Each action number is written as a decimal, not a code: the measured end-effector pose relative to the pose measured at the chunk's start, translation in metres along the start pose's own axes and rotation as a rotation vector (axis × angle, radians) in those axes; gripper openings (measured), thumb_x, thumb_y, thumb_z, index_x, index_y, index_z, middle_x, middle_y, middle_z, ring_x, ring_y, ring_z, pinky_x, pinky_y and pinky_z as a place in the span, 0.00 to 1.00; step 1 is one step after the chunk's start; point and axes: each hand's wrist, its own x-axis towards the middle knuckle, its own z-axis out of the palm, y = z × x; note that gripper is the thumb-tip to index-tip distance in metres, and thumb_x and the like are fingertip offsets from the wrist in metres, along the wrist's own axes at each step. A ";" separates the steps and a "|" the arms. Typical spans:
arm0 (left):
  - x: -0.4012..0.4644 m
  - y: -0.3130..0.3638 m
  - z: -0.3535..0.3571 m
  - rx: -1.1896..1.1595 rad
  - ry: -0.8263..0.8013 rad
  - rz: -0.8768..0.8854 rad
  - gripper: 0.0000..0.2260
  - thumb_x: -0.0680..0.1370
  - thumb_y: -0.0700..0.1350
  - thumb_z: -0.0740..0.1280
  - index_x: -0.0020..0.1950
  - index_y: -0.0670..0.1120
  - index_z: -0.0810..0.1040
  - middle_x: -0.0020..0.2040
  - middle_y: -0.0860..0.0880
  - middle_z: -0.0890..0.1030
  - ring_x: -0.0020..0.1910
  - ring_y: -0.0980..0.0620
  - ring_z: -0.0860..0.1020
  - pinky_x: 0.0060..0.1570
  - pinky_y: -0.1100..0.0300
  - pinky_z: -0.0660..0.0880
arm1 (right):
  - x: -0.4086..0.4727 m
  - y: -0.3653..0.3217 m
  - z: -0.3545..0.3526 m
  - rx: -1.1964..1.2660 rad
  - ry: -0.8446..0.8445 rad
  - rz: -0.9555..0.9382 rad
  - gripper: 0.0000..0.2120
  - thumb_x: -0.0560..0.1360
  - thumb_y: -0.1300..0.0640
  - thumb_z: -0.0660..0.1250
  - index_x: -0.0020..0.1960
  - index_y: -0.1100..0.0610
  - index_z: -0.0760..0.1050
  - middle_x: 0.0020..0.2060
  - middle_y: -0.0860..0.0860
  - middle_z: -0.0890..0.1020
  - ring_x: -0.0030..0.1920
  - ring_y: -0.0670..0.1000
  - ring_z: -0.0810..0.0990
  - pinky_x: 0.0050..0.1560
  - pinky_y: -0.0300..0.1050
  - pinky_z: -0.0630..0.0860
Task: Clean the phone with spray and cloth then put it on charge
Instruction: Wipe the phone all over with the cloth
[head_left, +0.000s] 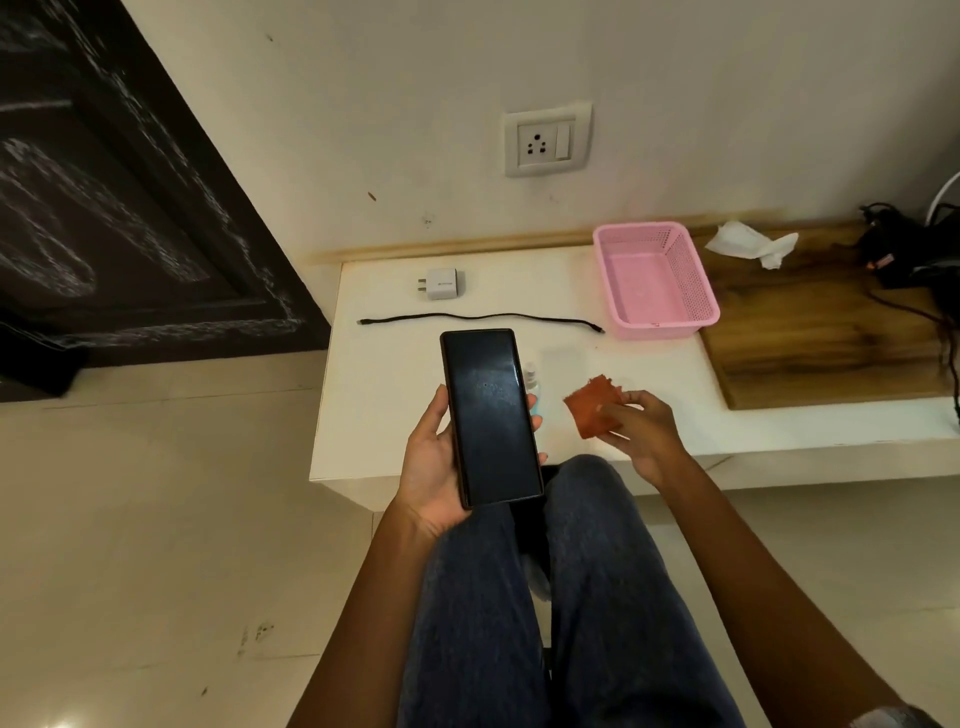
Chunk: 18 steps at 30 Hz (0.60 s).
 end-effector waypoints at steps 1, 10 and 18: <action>-0.003 -0.002 0.003 0.004 -0.011 0.001 0.29 0.76 0.63 0.58 0.69 0.46 0.72 0.67 0.42 0.74 0.63 0.43 0.73 0.63 0.42 0.69 | -0.009 -0.003 -0.001 0.062 -0.030 0.008 0.21 0.72 0.67 0.70 0.62 0.60 0.69 0.59 0.59 0.75 0.57 0.61 0.77 0.57 0.54 0.77; -0.038 -0.017 0.018 0.065 -0.060 0.032 0.28 0.75 0.62 0.60 0.66 0.45 0.75 0.66 0.40 0.76 0.60 0.42 0.76 0.58 0.43 0.75 | -0.086 -0.030 0.002 0.367 -0.266 -0.029 0.22 0.70 0.66 0.70 0.62 0.59 0.70 0.57 0.58 0.77 0.56 0.59 0.77 0.52 0.51 0.77; -0.056 -0.030 0.028 0.103 -0.102 0.060 0.29 0.76 0.62 0.61 0.69 0.44 0.72 0.65 0.40 0.76 0.61 0.42 0.76 0.63 0.43 0.70 | -0.134 -0.049 0.001 0.154 -0.207 -0.207 0.19 0.73 0.58 0.69 0.61 0.54 0.68 0.55 0.54 0.76 0.60 0.58 0.74 0.55 0.51 0.75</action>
